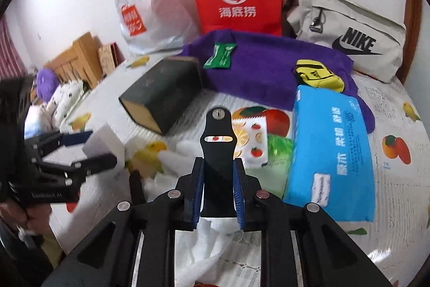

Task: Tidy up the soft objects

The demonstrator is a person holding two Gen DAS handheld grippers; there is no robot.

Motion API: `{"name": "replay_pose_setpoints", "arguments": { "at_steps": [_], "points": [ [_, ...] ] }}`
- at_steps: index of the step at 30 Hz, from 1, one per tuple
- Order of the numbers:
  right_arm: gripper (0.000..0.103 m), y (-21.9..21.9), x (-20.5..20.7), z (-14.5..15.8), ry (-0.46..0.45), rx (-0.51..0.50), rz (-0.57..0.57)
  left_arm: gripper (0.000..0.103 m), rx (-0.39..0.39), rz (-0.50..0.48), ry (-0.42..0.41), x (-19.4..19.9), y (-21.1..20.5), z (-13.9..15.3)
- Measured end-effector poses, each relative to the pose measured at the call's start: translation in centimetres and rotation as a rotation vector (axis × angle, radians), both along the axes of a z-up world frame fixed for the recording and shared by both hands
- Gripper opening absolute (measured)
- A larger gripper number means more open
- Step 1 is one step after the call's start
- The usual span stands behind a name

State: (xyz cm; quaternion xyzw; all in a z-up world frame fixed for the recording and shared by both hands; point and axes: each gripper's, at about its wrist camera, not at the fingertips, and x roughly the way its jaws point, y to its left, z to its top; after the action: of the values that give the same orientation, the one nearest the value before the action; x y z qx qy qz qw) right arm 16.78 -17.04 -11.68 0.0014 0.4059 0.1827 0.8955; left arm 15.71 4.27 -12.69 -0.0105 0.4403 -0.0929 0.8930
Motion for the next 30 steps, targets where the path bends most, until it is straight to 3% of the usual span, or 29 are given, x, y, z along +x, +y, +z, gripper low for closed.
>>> {"name": "replay_pose_setpoints", "arguments": {
  "at_steps": [12,25,30],
  "points": [
    [0.021,-4.9,-3.1,1.8,0.001,0.043,-0.103,0.079,-0.005,0.030,0.004,-0.1,0.5,0.3],
    [0.021,-9.1,-6.6,-2.5,0.092,-0.069,-0.197,0.079,0.018,0.061,0.008,-1.2,-0.4,0.2],
    [0.021,-9.7,-6.8,-3.4,0.108,-0.053,-0.199,0.079,0.019,0.074,0.018,-1.3,-0.7,0.3]
  ]
}}
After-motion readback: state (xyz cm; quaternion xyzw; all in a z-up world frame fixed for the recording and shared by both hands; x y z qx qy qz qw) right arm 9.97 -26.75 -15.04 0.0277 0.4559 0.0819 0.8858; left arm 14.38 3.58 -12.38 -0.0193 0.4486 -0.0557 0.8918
